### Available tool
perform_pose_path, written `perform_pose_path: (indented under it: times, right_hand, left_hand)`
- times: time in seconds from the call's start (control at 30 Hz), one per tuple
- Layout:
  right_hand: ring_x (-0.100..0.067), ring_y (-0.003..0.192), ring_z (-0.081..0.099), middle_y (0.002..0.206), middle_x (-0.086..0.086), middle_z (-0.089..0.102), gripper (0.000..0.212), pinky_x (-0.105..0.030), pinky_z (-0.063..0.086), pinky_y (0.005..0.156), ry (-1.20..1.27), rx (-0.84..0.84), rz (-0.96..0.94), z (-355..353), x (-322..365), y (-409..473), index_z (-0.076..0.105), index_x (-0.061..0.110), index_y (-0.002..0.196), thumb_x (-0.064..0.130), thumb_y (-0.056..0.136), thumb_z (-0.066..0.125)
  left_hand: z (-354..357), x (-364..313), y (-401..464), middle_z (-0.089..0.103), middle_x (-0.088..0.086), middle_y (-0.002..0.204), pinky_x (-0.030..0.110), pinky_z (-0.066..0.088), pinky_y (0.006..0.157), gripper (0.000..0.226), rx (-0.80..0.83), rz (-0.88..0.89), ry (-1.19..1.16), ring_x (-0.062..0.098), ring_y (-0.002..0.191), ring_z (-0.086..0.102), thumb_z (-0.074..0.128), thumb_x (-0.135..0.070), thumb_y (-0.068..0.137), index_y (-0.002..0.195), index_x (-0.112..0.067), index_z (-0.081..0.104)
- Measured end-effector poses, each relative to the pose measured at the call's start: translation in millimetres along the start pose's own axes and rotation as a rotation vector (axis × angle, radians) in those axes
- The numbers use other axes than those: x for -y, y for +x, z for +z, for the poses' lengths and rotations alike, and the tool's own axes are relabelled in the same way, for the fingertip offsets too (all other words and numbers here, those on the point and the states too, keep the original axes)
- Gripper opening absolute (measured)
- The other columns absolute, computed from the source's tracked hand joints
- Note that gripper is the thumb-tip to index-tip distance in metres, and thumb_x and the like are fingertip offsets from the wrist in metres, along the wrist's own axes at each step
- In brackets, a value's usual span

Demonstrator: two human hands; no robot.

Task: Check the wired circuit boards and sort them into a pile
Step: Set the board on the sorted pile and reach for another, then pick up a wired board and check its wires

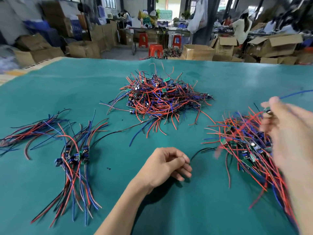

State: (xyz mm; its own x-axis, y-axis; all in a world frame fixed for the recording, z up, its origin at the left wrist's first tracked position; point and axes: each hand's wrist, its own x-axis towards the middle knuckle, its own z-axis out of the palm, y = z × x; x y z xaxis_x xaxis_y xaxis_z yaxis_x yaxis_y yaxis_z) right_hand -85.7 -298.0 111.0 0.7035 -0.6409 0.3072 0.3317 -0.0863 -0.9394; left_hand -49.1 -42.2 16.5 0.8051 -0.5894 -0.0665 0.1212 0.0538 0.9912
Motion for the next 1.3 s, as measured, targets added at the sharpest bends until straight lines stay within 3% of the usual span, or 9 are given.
perform_pose_path:
  times: [0.13, 0.23, 0.37, 0.47, 0.63, 0.8, 0.9, 1.13, 1.3]
  right_hand:
    - [-0.005, 0.046, 0.054, 0.05, 0.011, 0.063, 0.031, -0.014, 0.043, 0.04, -0.663, 0.235, 0.038, -50.6, 28.0, 33.7, 0.072, 0.019, 0.089, 0.048, 0.077, 0.076]
    - [-0.023, 0.056, 0.059, 0.045, 0.011, 0.061, 0.024, -0.031, 0.049, 0.062, -1.236, 0.317, -0.05, -65.2, 11.6, 49.3, 0.069, 0.032, 0.068, 0.048, 0.071, 0.086]
    - [-0.029, 0.078, 0.068, 0.067, 0.009, 0.067, 0.027, -0.038, 0.056, 0.073, -1.602, 0.372, -0.216, -45.2, -8.6, 45.0, 0.068, 0.032, 0.079, 0.058, 0.08, 0.073]
    - [-0.029, 0.082, 0.07, 0.078, 0.006, 0.072, 0.024, -0.04, 0.057, 0.076, -1.437, 0.402, -0.381, -3.3, -7.1, 35.5, 0.07, 0.031, 0.079, 0.054, 0.084, 0.065]
    - [-0.027, 0.096, 0.068, 0.085, 0.007, 0.075, 0.01, -0.041, 0.056, 0.088, -1.209, 0.721, -0.325, 115.9, -33.4, 17.4, 0.07, 0.031, 0.08, 0.036, 0.088, 0.066]
    - [-0.033, 0.108, 0.066, 0.113, -0.011, 0.071, 0.03, -0.038, 0.054, 0.093, -1.113, 0.48, -0.007, 187.4, -89.3, 16.2, 0.071, 0.023, 0.099, 0.049, 0.085, 0.072]
    - [-0.032, 0.097, 0.069, 0.101, -0.013, 0.072, 0.036, -0.034, 0.056, 0.079, -0.957, 0.296, 0.196, 201.0, -108.5, 17.0, 0.069, 0.013, 0.084, 0.049, 0.08, 0.074]
    - [-0.025, 0.064, 0.066, 0.065, -0.005, 0.072, 0.023, -0.034, 0.052, 0.058, -0.58, 0.189, 0.193, 193.6, -95.7, 13.1, 0.073, 0.01, 0.061, 0.028, 0.077, 0.073]
    - [-0.011, 0.038, 0.038, 0.047, 0.003, 0.05, 0.024, -0.017, 0.021, 0.038, -0.144, 0.302, 0.321, 147.3, -62.3, -2.7, 0.065, 0.013, 0.06, 0.013, 0.083, 0.072]
  left_hand:
    - [-1.3, 1.2, 3.5, 0.07, 0.018, 0.088, 0.026, 0.056, 0.059, 0.007, -0.112, 0.025, -0.087, 0.026, 0.075, 0.071, 0.054, -0.002, 0.1, 0.1, 0.003, 0.06]
    - [-2.2, 1.6, 4.0, 0.069, 0.019, 0.087, 0.028, 0.056, 0.06, 0.008, -0.125, 0.014, -0.103, 0.028, 0.075, 0.071, 0.054, 0.002, 0.099, 0.105, 0.006, 0.058]
    - [-3.4, 1.7, 3.9, 0.069, 0.018, 0.086, 0.029, 0.056, 0.06, 0.012, -0.132, 0.006, -0.107, 0.029, 0.074, 0.07, 0.053, 0.004, 0.098, 0.109, 0.007, 0.056]
    - [-3.9, 1.2, 3.9, 0.069, 0.019, 0.087, 0.028, 0.056, 0.059, 0.012, -0.142, 0.001, -0.123, 0.03, 0.073, 0.07, 0.052, 0.004, 0.098, 0.109, 0.007, 0.055]
    - [-3.9, 1.7, 4.8, 0.067, 0.022, 0.09, 0.028, 0.057, 0.06, 0.015, -0.16, 0.001, -0.152, 0.029, 0.075, 0.071, 0.054, 0.005, 0.096, 0.11, 0.01, 0.055]
    - [-5.2, 2.3, 5.0, 0.066, 0.022, 0.09, 0.029, 0.057, 0.061, 0.016, -0.159, 0.001, -0.155, 0.029, 0.075, 0.07, 0.053, 0.006, 0.096, 0.111, 0.011, 0.055]
    - [-5.2, 3.1, 5.5, 0.066, 0.022, 0.089, 0.029, 0.057, 0.062, 0.015, -0.156, 0.006, -0.143, 0.028, 0.074, 0.07, 0.052, 0.006, 0.096, 0.11, 0.01, 0.055]
    - [-5.8, 2.2, 5.8, 0.067, 0.02, 0.088, 0.028, 0.057, 0.061, 0.016, -0.165, -0.001, -0.178, 0.027, 0.074, 0.071, 0.052, 0.006, 0.096, 0.11, 0.01, 0.056]
    - [-8.4, 1.1, 8.8, 0.068, 0.019, 0.087, 0.027, 0.056, 0.062, 0.016, -0.276, 0.002, -0.323, 0.026, 0.073, 0.071, 0.051, 0.007, 0.095, 0.11, 0.007, 0.057]
